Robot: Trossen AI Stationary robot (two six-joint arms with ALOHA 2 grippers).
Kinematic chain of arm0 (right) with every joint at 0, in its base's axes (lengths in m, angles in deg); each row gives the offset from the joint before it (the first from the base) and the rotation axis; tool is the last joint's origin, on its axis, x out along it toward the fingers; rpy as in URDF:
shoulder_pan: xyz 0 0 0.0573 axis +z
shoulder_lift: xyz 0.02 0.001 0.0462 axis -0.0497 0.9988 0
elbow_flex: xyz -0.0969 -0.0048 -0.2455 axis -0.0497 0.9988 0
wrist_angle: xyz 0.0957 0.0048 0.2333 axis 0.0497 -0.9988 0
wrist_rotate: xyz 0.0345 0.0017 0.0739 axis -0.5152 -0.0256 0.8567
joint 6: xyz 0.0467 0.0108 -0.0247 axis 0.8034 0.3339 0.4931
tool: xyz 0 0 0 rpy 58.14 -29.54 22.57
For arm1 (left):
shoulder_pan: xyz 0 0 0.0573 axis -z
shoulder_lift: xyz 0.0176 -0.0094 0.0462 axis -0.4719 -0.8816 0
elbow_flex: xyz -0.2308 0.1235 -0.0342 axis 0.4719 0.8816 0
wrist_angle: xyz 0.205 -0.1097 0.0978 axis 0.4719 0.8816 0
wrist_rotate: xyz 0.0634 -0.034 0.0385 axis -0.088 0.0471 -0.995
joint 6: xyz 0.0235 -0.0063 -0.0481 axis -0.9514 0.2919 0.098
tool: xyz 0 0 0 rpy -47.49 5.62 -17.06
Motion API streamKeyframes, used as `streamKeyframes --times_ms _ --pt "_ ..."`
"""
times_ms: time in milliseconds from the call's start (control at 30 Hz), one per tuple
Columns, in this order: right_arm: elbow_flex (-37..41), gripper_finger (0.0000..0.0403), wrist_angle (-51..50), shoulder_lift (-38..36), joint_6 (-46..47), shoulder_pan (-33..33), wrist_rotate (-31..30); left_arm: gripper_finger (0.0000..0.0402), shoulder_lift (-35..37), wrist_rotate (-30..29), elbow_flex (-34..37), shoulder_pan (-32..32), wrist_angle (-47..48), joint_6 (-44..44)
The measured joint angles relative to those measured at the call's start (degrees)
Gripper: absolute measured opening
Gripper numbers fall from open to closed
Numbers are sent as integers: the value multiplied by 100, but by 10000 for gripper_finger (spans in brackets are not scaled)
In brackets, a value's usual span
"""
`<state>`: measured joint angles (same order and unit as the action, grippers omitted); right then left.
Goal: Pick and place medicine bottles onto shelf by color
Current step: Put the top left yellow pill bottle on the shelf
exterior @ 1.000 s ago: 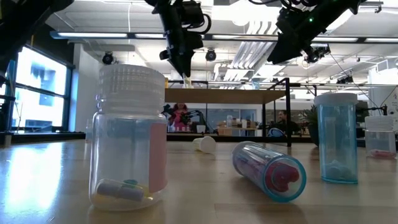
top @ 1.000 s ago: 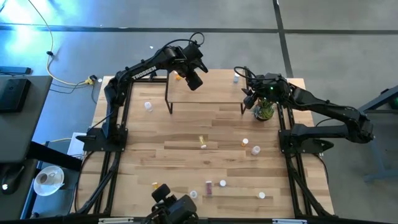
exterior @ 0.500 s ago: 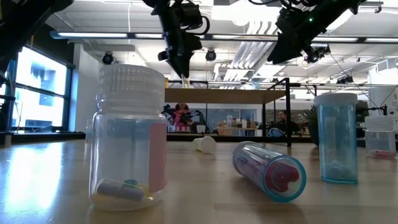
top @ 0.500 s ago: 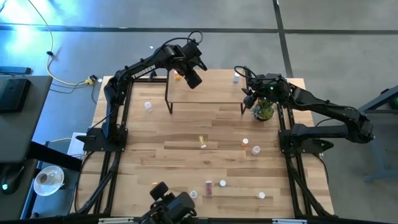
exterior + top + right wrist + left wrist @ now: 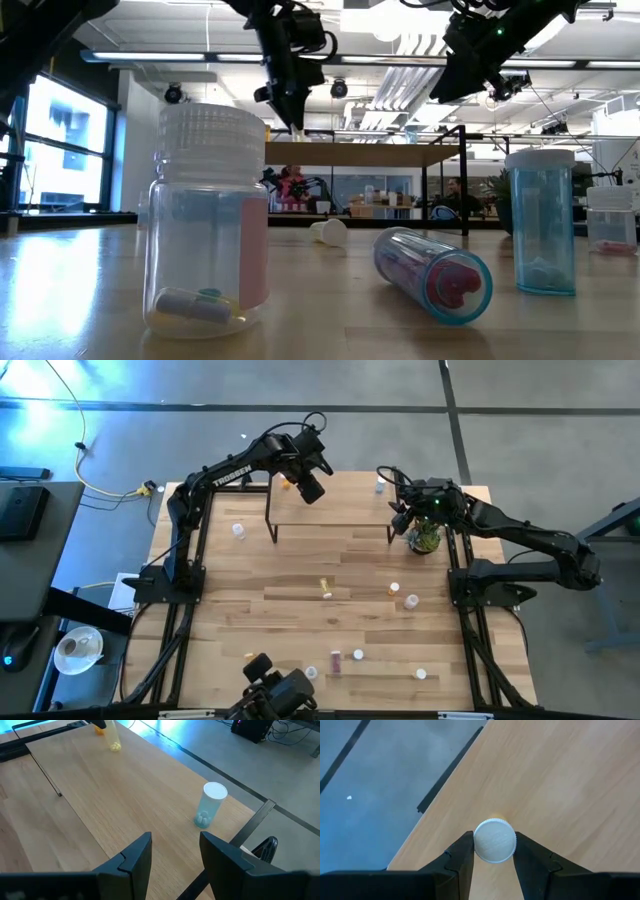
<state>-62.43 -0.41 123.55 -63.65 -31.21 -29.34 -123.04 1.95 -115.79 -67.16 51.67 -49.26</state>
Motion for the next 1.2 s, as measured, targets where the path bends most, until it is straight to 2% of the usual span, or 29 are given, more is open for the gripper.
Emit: streamKeyframes --times_ms 1067,1200 --pt "0 155 0 2 -2 2 -2 114 2 9 2 7 -42 25" --pt "0 155 0 2 -2 2 -1 114 2 288 2 4 -42 31"
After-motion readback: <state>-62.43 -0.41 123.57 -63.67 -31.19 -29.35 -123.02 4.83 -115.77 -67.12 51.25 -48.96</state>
